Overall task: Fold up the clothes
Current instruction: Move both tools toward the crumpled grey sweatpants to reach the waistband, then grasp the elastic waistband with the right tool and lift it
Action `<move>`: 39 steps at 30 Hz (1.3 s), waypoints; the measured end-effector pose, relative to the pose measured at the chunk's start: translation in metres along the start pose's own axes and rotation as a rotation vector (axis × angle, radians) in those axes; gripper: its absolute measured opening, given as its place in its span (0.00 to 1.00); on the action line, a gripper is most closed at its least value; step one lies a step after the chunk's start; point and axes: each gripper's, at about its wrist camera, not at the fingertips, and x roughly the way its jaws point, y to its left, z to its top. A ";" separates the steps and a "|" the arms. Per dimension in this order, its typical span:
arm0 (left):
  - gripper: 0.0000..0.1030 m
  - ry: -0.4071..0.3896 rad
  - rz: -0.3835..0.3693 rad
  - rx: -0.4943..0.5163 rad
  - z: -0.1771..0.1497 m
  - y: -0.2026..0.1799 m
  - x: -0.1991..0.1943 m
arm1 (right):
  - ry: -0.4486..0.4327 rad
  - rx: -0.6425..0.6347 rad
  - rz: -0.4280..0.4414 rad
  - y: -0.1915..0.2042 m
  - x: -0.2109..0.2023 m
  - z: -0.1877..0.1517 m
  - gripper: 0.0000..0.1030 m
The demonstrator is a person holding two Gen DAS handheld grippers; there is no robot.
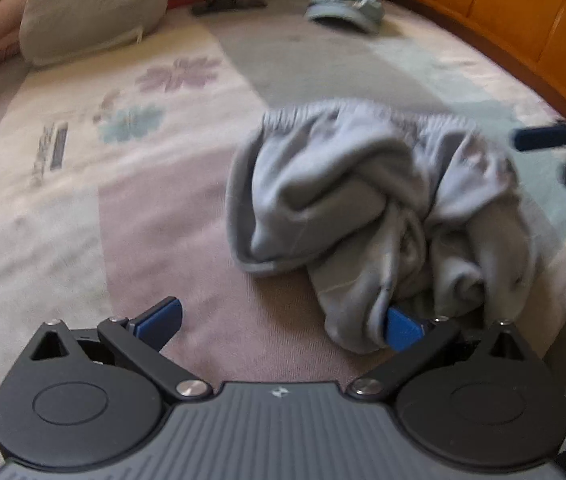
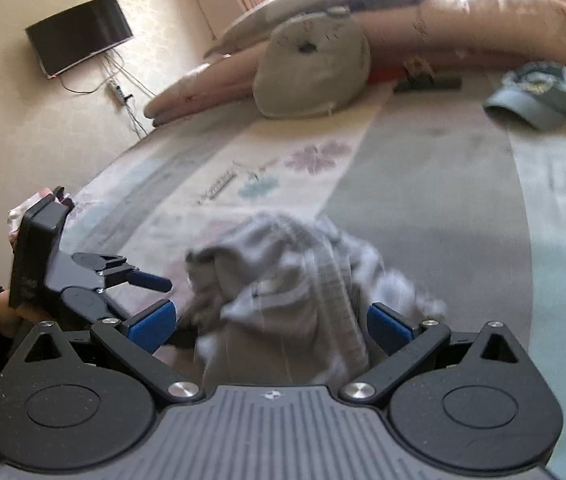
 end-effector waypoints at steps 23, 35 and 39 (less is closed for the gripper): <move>0.99 -0.067 -0.069 -0.091 -0.011 0.015 -0.007 | 0.163 -0.075 0.136 0.025 0.050 0.031 1.00; 0.99 -0.054 -0.063 -0.108 -0.022 0.021 -0.010 | 0.294 0.097 0.202 -0.031 0.087 0.045 0.76; 0.99 -0.058 -0.070 -0.110 -0.021 0.020 -0.010 | 0.297 0.125 0.151 -0.041 0.084 0.045 0.43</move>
